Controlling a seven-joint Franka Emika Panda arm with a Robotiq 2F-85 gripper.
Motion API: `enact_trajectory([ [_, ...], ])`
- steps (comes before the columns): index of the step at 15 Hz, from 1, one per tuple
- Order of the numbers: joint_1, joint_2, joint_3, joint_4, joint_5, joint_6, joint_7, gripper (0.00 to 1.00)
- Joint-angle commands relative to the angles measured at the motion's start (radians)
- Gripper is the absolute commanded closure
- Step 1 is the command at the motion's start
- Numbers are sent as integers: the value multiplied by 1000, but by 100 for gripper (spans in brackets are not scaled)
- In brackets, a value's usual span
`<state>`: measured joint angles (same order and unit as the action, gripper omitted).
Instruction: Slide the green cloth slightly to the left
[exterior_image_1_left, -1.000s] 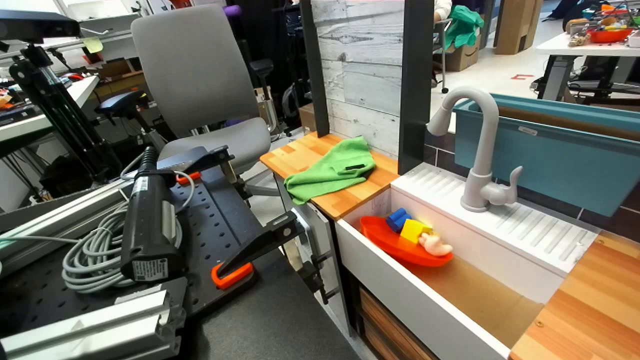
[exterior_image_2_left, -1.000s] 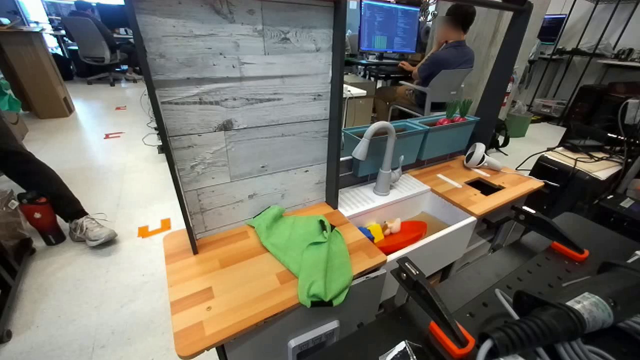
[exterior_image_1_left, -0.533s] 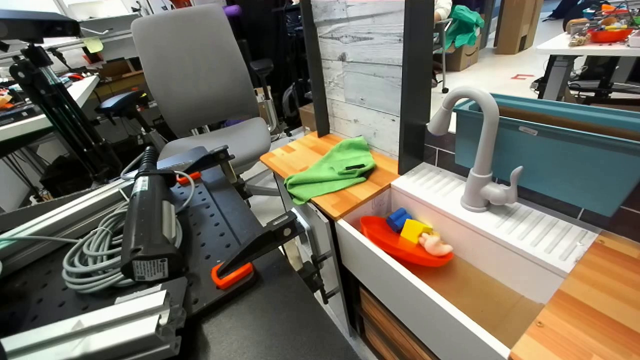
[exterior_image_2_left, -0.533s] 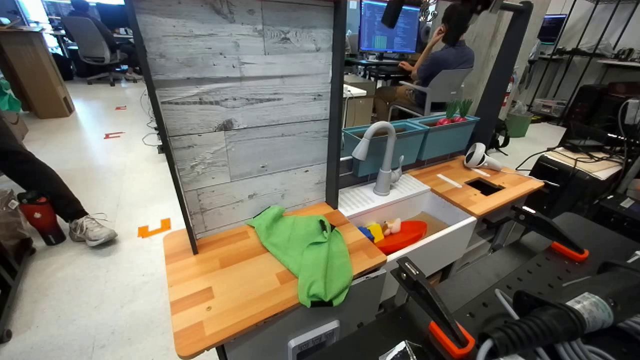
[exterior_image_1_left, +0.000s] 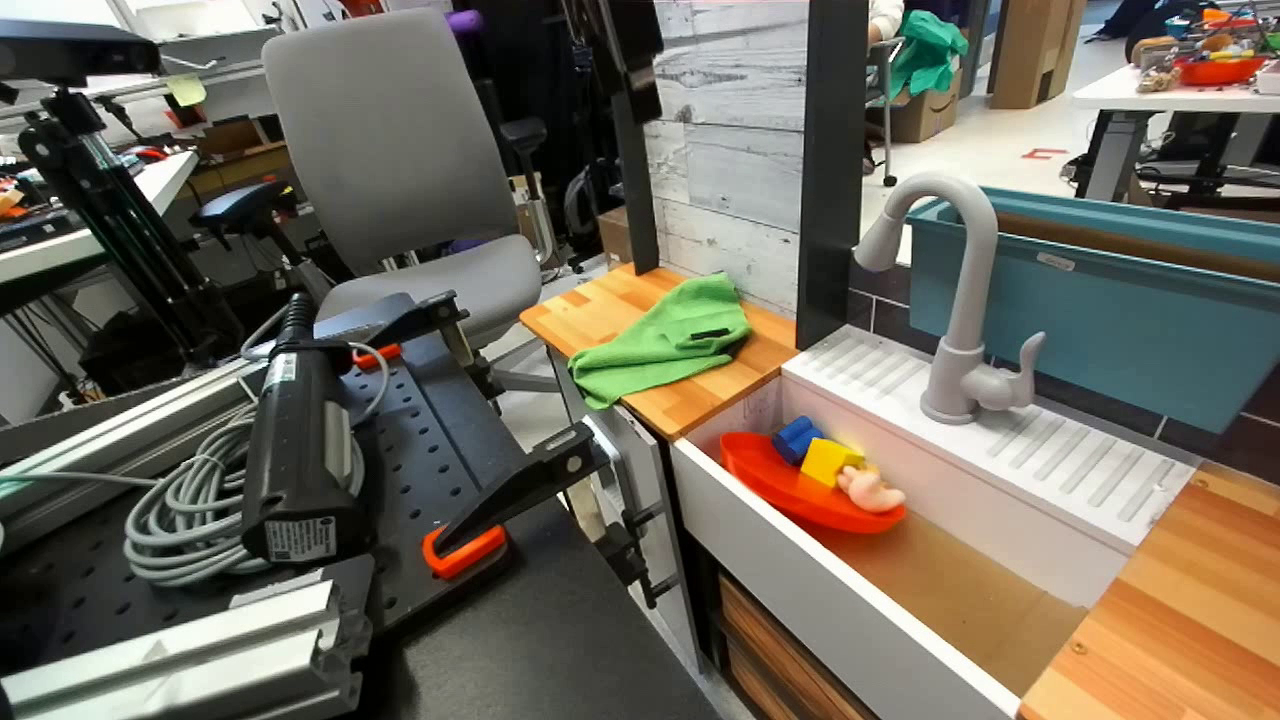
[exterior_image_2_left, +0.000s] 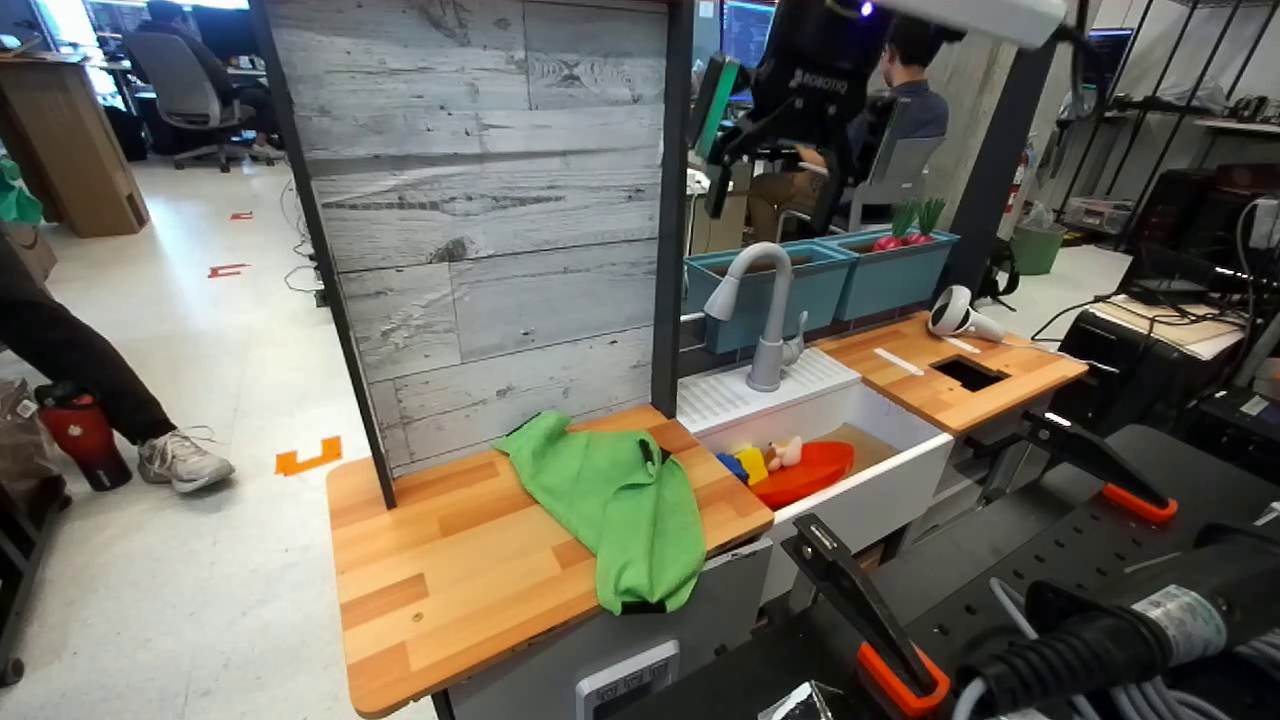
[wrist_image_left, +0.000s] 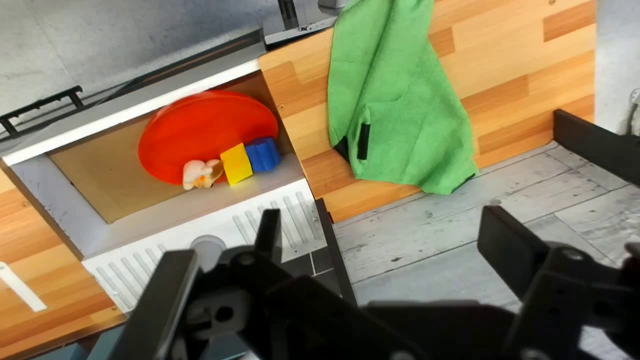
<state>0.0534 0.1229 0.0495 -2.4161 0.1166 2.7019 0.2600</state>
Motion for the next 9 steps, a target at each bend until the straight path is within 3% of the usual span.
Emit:
enact_trajectory([
  [1, 22, 194, -37, 122, -76, 41, 83, 0],
  [7, 82, 440, -103, 247, -95, 85, 123, 0],
  [8, 87, 466, -107, 260, -86, 88, 120, 0],
  [9, 67, 404, -91, 210, -65, 66, 87, 0],
])
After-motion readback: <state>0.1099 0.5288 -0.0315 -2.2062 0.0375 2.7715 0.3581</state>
